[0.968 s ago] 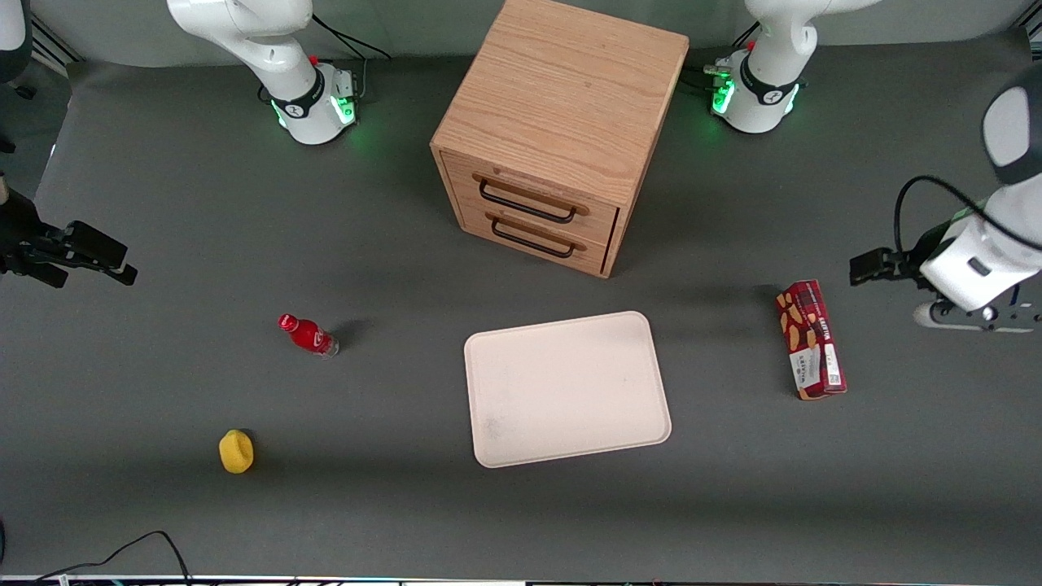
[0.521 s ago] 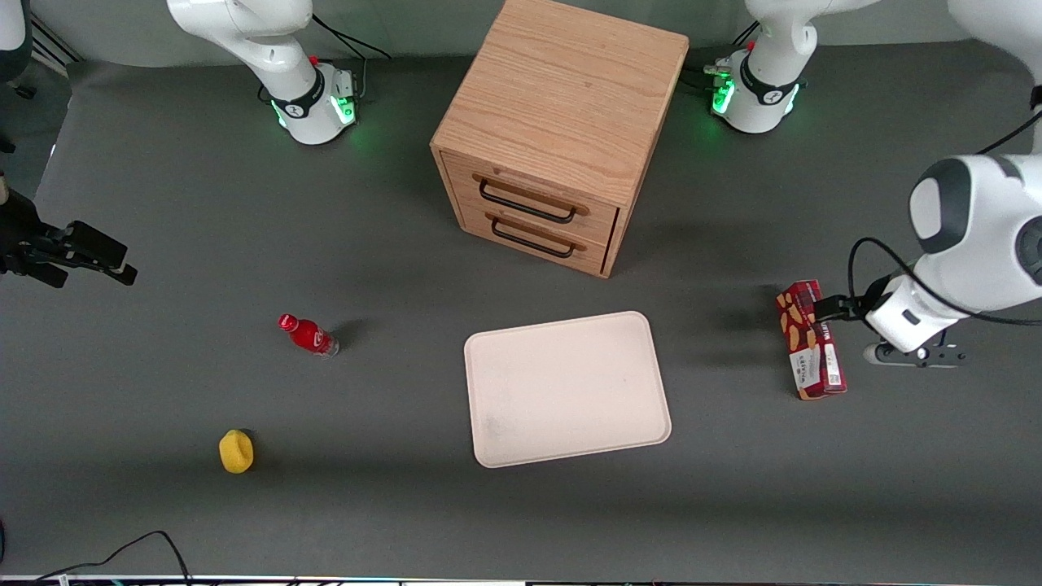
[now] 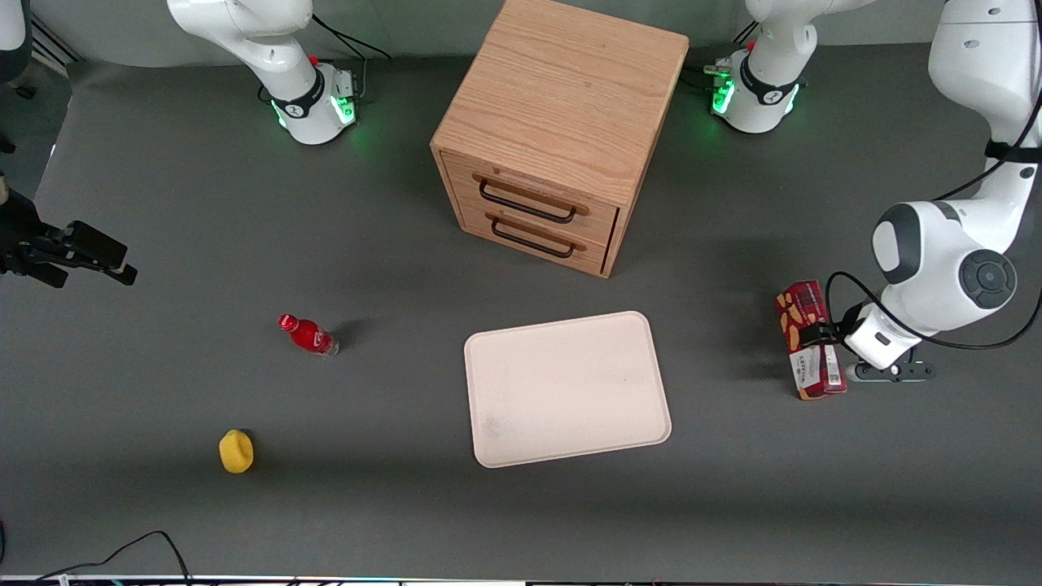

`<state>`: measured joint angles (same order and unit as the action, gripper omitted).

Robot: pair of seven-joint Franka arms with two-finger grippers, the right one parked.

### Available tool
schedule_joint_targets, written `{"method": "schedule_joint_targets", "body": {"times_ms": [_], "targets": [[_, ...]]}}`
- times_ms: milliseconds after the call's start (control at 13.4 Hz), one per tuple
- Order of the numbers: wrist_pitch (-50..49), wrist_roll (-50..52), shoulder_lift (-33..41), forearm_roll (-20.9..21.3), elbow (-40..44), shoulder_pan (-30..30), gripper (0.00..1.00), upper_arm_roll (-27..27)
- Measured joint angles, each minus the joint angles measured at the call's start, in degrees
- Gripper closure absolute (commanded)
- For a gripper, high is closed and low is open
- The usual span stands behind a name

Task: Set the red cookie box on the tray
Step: 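Close the left gripper on the red cookie box, then carry the red cookie box with the left gripper over the cream tray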

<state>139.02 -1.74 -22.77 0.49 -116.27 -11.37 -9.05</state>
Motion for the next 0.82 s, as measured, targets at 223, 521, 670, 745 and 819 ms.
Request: {"method": "schedule_joint_targets", "body": {"times_ms": [223,521,670,745,819], "targets": [[1.4,0.0,-0.1,0.0,-1.3,0.0,1.0,-0.1],[-5.1,0.6,0.1,-0.2,2.8,0.4,1.0,-1.0],[-15.0,5.0,0.0,-0.3,10.9,2.8,1.0,-1.4],[-19.2,8.7,-0.5,-0.4,15.7,5.0,1.0,-1.6],[-22.0,12.7,-1.5,-0.4,20.2,7.5,1.0,-1.7]]}}
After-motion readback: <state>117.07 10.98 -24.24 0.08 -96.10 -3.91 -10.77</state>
